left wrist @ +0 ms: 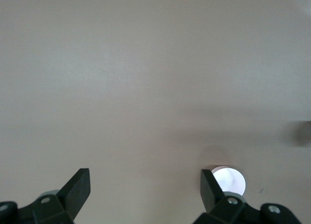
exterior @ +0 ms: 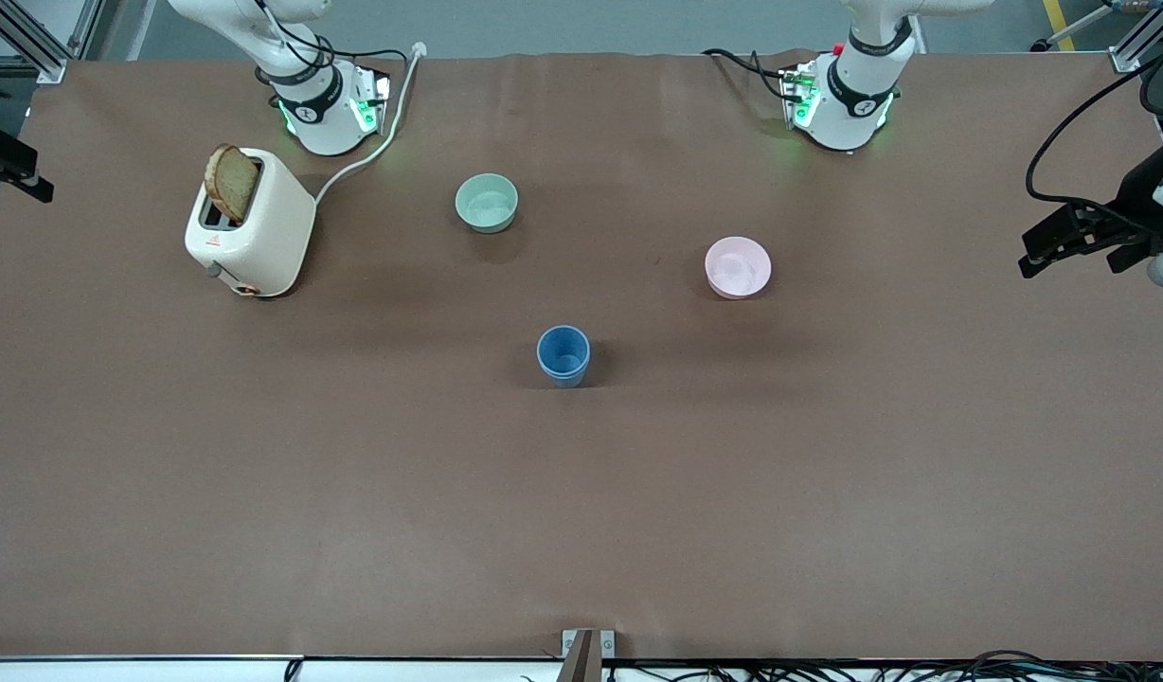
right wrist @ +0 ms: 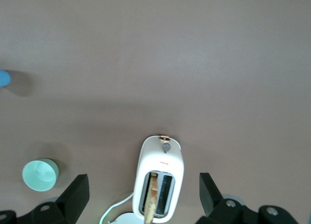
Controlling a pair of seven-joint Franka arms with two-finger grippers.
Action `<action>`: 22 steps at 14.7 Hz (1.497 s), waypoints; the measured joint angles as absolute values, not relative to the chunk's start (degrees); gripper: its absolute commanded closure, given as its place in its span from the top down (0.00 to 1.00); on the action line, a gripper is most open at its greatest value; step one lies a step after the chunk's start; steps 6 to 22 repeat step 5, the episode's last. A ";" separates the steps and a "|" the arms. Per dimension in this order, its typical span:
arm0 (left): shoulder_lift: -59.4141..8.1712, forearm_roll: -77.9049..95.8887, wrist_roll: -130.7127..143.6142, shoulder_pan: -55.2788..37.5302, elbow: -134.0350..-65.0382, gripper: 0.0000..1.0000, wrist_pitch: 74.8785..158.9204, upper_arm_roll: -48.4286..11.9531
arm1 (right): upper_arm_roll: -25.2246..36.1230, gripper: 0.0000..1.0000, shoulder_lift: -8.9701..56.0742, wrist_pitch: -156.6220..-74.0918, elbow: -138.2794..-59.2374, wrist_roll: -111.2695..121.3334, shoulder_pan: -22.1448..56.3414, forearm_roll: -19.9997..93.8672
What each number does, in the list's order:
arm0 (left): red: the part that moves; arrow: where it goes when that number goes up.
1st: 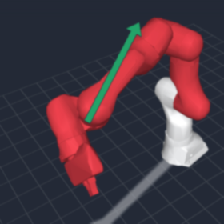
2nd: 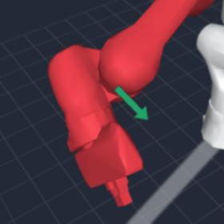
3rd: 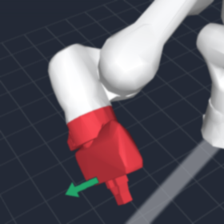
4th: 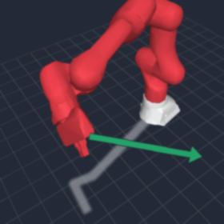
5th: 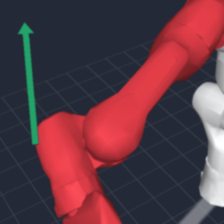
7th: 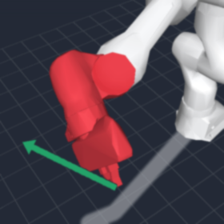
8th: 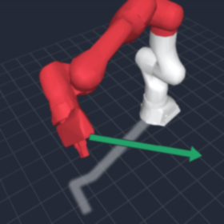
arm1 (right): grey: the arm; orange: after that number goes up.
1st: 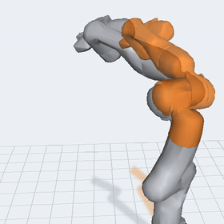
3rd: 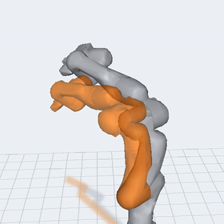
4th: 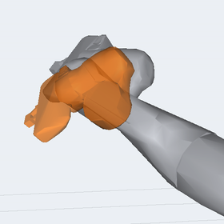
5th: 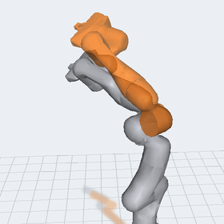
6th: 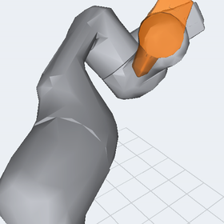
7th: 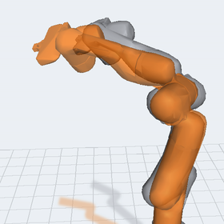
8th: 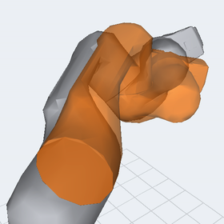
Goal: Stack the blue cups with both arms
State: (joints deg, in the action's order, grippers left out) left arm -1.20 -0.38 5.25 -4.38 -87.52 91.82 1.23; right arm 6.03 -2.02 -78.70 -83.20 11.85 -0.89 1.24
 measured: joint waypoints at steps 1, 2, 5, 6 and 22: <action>-1.20 -0.38 5.25 -4.38 -87.51 1.00 91.82 1.22 | 6.07 1.00 -1.91 -78.77 -83.20 11.49 -0.95 1.28; -1.20 -0.38 5.25 -4.38 -87.51 1.00 91.82 1.22 | 6.09 1.00 -1.77 -78.93 -83.21 11.35 -0.99 1.28; -1.20 -0.38 5.25 -4.39 -87.51 1.00 91.82 1.19 | 6.21 1.00 -1.34 -79.73 -83.21 11.20 -1.04 0.88; -1.20 -0.38 5.25 -4.39 -87.51 1.00 91.82 1.19 | 6.21 1.00 -1.34 -79.73 -83.21 11.20 -1.04 0.88; -1.20 -0.38 5.25 -4.39 -87.51 1.00 91.82 1.19 | 6.21 1.00 -1.34 -79.73 -83.21 11.20 -1.04 0.88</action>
